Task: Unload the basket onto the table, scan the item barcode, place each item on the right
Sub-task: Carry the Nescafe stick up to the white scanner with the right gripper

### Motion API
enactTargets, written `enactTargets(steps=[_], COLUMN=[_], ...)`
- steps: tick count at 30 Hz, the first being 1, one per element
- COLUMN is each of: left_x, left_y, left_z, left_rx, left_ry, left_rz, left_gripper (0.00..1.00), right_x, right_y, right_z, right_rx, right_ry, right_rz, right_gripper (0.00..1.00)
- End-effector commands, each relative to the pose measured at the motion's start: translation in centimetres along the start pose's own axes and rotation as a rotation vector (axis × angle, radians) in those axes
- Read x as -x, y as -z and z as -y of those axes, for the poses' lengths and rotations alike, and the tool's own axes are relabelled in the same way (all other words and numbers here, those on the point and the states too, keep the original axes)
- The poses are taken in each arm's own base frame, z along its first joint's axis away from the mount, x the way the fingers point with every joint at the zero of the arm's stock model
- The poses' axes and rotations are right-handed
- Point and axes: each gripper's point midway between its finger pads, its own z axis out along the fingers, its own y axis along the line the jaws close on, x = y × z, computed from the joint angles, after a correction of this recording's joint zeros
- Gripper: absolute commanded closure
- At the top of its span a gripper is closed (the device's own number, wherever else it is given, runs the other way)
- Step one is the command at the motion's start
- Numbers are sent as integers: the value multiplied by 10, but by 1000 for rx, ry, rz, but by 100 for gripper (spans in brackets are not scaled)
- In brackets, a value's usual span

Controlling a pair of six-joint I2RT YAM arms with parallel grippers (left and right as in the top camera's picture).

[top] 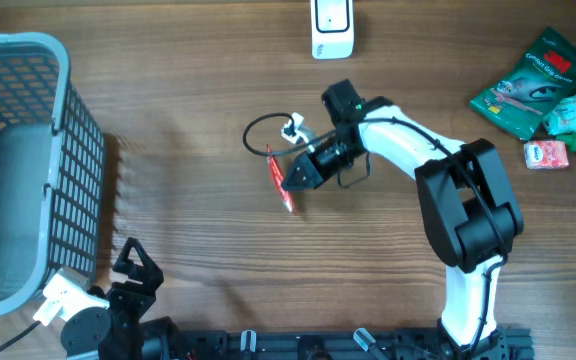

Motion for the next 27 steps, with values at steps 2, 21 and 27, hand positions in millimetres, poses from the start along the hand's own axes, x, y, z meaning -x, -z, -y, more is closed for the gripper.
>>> enactTargets(steps=[2, 21, 27], left_x=[2, 2, 2], left_y=[0, 0, 0], left_z=[-2, -2, -2], left_rx=[10, 10, 10], left_ry=[7, 8, 7], left_rz=[11, 11, 11], left_gripper=[0, 0, 0], right_x=[40, 117, 139], right_y=[46, 140, 161], right_z=[7, 60, 80], right_rx=[-295, -507, -527], right_ry=[-57, -281, -253], right_rz=[45, 438, 539], right_gripper=[96, 96, 95])
